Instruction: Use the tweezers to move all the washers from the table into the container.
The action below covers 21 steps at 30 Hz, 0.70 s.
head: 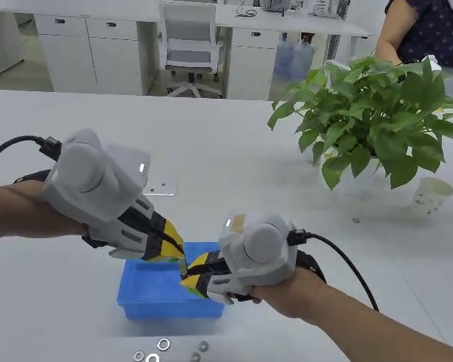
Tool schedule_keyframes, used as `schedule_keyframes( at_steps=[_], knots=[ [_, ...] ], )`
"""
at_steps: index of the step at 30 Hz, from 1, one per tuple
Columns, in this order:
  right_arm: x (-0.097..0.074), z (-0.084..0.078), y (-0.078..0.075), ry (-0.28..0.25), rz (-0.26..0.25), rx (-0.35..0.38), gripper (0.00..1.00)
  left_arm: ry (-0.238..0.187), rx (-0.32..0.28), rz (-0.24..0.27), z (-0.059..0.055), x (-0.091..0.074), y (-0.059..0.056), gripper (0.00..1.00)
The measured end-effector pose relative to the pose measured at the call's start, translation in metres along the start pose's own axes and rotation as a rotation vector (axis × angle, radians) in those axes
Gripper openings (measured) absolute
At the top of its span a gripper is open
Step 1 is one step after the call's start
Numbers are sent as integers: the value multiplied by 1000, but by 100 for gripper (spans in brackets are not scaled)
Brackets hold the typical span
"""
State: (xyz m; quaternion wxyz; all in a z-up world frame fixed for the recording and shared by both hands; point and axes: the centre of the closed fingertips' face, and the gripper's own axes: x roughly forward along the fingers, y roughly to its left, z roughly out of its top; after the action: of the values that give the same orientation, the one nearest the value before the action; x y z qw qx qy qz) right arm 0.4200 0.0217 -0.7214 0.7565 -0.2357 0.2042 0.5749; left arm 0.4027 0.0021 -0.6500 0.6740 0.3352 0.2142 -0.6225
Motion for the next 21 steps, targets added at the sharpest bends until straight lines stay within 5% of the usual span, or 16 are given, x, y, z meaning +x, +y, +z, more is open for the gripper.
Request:
schedule_keyframes(
  at_steps=[21],
  knots=[
    [-8, -16, 31, 18, 17, -19, 11, -5, 2, -17, 1, 11, -33, 6]
  ],
)
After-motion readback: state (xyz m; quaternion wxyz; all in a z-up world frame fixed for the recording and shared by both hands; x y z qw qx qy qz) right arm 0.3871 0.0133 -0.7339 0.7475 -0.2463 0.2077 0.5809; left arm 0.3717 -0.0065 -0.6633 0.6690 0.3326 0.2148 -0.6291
